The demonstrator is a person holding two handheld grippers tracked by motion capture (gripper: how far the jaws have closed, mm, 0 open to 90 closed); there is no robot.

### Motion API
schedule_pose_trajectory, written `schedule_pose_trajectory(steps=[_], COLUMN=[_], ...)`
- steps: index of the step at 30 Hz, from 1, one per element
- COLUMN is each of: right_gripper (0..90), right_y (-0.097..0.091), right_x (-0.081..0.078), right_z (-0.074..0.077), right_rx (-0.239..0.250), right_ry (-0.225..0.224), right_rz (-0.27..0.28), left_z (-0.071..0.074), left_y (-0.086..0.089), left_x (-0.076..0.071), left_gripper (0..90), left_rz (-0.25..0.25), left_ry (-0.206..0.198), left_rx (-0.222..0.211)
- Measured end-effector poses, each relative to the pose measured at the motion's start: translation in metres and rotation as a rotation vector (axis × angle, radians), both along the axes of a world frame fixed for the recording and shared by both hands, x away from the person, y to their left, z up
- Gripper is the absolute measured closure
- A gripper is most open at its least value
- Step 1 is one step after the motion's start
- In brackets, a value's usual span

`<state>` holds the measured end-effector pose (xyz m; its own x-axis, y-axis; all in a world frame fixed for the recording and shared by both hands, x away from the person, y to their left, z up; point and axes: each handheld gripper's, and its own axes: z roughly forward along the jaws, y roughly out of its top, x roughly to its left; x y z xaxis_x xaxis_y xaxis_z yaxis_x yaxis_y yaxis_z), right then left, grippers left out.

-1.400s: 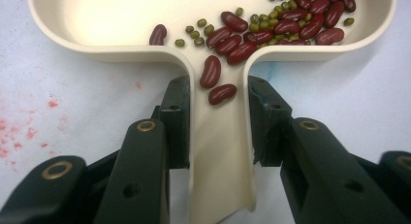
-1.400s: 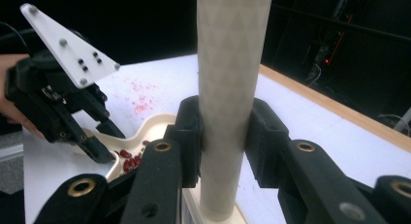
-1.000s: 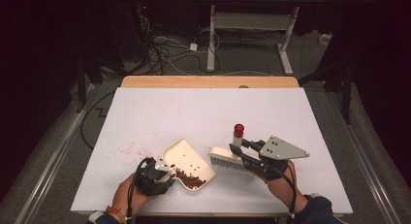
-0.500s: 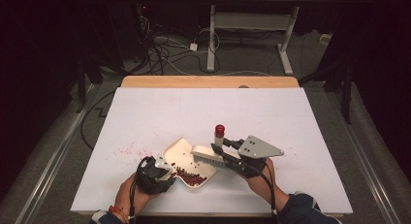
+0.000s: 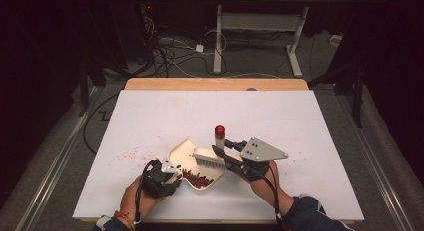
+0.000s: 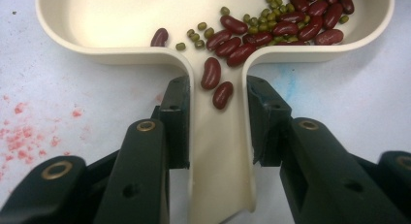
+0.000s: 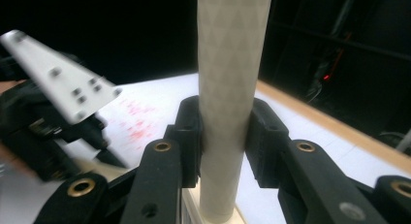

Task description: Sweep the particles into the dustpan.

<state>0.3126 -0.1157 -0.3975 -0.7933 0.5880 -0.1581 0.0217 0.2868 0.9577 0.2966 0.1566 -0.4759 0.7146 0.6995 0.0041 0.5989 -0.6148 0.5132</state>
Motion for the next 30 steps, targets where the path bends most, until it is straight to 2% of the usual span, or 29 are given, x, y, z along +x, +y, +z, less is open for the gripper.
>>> schedule_pose_trajectory(steps=[4, 9, 11, 12, 15, 18, 20, 24, 30], right_gripper=[70.2, 70.1, 70.1, 70.1, 70.0, 70.1, 70.0, 70.0, 70.1], right_y=[0.011, 0.029, 0.034, 0.035, 0.038, 0.035, 0.033, 0.028, 0.023], right_x=[0.013, 0.021, 0.025, 0.025, 0.019, 0.014, 0.009, 0.003, 0.001], right_z=[-0.003, -0.009, -0.014, -0.017, -0.018, -0.017, -0.017, -0.015, -0.009], right_rx=[0.001, -0.015, -0.026, -0.02, -0.025, 0.006, -0.004, -0.017, -0.008], right_ry=[-0.029, -0.054, -0.044, -0.026, -0.039, 0.008, 0.01, 0.016, 0.008], right_rz=[-0.041, -0.032, -0.001, 0.019, 0.078, 0.128, 0.15, 0.169, 0.149], left_z=[0.0, 0.0, 0.001, 0.002, 0.002, 0.001, 0.001, 0.001, 0.0], left_y=[-0.001, -0.003, -0.004, -0.004, -0.002, 0.0, 0.002, 0.005, 0.011], left_x=[-0.002, -0.003, -0.004, -0.004, -0.003, -0.001, 0.0, 0.001, 0.004], left_gripper=[63.2, 63.2, 63.1, 63.1, 63.2, 63.1, 63.0, 63.1, 63.0], left_rz=[0.01, 0.001, 0.004, 0.0, -0.001, 0.005, 0.007, 0.018, 0.043], left_ry=[-0.004, -0.002, -0.012, -0.015, -0.014, -0.013, -0.013, -0.02, -0.035], left_rx=[-0.003, -0.023, -0.026, -0.024, -0.03, -0.038, -0.04, -0.039, -0.03])
